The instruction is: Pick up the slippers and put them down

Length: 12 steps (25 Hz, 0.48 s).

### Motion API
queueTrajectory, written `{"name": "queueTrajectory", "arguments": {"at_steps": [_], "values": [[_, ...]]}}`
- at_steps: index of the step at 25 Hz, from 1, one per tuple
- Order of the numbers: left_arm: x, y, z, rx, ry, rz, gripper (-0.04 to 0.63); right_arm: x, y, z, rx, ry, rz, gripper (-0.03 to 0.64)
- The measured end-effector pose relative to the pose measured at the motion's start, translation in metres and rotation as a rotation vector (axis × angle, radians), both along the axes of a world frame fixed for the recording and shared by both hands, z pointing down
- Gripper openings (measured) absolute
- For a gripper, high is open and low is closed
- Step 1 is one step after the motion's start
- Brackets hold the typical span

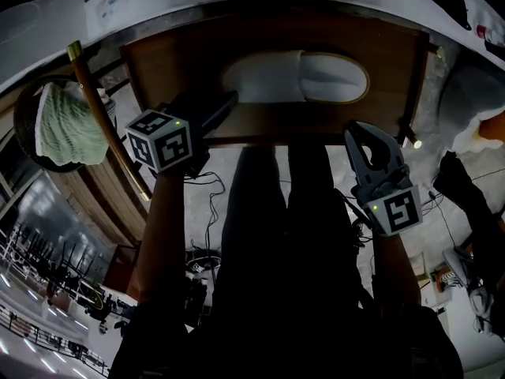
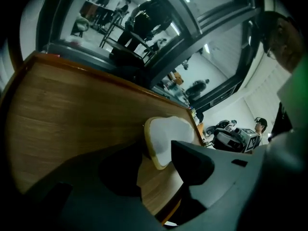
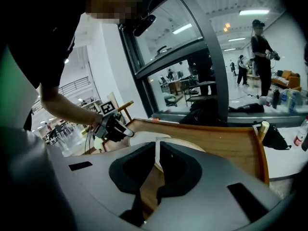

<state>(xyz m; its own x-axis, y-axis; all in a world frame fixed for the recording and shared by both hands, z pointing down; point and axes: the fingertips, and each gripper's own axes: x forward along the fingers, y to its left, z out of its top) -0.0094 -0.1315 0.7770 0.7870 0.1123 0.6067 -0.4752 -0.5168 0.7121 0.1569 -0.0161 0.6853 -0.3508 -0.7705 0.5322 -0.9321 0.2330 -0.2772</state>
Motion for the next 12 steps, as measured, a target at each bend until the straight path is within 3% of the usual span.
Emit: {"name": "queueTrajectory", "arguments": {"at_steps": [5,7,12], "values": [[0.0051,0.0051,0.0071,-0.054,0.013,-0.020,0.187,0.0025,0.0052,0.0005,-0.001,-0.008,0.019,0.037],[0.0073,0.0052,0.0081,-0.063,0.016,-0.020,0.146,0.0032,0.0064,0.0008,0.001,-0.007,0.018,0.037],[0.0080,0.0031,0.0063,-0.069,0.035,-0.028,0.112,0.0035,0.0105,0.0052,-0.014,-0.006,0.015,0.037]]}}
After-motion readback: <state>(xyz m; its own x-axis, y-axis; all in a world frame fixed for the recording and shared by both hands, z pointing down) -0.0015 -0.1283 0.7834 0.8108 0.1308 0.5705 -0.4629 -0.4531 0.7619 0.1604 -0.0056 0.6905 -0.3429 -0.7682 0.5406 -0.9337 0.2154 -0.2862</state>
